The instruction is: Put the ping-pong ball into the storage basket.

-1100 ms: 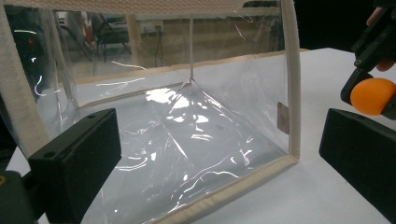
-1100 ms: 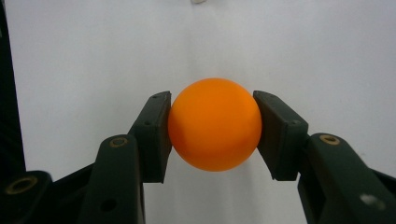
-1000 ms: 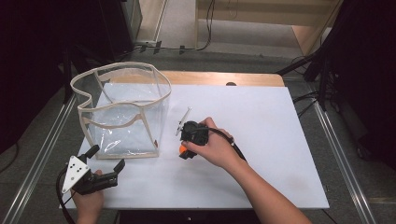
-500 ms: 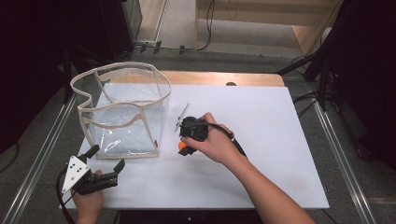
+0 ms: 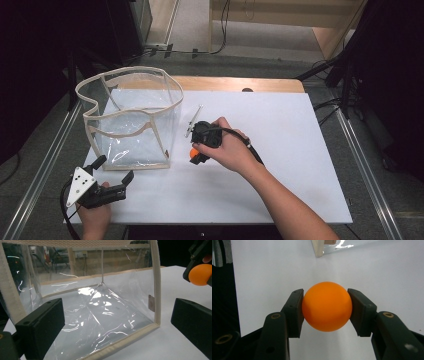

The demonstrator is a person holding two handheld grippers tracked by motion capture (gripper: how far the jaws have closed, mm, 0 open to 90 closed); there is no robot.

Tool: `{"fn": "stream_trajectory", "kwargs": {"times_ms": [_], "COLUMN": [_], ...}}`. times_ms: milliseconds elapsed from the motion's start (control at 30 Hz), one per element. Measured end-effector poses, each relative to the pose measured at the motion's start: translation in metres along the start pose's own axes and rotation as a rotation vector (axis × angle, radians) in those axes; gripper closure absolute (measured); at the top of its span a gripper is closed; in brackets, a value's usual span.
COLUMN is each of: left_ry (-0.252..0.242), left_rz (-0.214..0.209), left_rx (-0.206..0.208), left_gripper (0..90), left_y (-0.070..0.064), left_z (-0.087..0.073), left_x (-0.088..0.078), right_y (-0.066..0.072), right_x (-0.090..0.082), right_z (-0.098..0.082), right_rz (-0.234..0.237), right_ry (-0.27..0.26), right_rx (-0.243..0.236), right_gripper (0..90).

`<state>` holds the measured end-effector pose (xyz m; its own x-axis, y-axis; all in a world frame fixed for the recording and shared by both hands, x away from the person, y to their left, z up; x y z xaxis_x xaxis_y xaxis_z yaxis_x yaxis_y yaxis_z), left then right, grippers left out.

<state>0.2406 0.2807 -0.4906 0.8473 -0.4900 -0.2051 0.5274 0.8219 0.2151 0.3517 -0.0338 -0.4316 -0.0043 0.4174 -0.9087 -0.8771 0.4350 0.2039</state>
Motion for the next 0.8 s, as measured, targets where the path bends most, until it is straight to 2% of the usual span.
{"fn": "stream_trajectory", "kwargs": {"times_ms": [67,100,400,800], "left_ry": [0.0,0.0,0.0,-0.002], "left_rz": [0.0,0.0,-0.002,-0.001], "left_rx": [0.0,-0.001,-0.001,-0.002], "left_gripper": [0.0,0.0,0.0,0.0], "left_y": [0.0,0.0,0.0,0.0], "left_z": [0.0,0.0,0.0,0.0], "left_x": [0.0,0.0,0.0,0.0], "right_y": [-0.001,-0.001,-0.001,0.001], "right_x": [-0.001,-0.002,-0.009,-0.016], "right_z": [0.001,0.001,0.007,0.013], "right_rz": [-0.004,-0.004,0.0,0.004], "right_ry": [-0.001,0.002,-0.002,0.017], "right_rx": [-0.015,-0.005,-0.024,-0.019], "right_gripper": [47.8,47.8,47.8,47.8]}}
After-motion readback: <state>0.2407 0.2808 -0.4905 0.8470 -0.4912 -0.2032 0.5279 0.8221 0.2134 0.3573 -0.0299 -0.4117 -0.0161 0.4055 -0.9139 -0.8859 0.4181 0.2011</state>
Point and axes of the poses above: each handheld gripper's, and its own axes: x roughly forward along the jaws, z roughly out of its top, y roughly to its left, the point moved 2 cm from there along x, roughly forward along the jaws, and after that the axes turned 11 degrees about x, right-handed, at the moved point
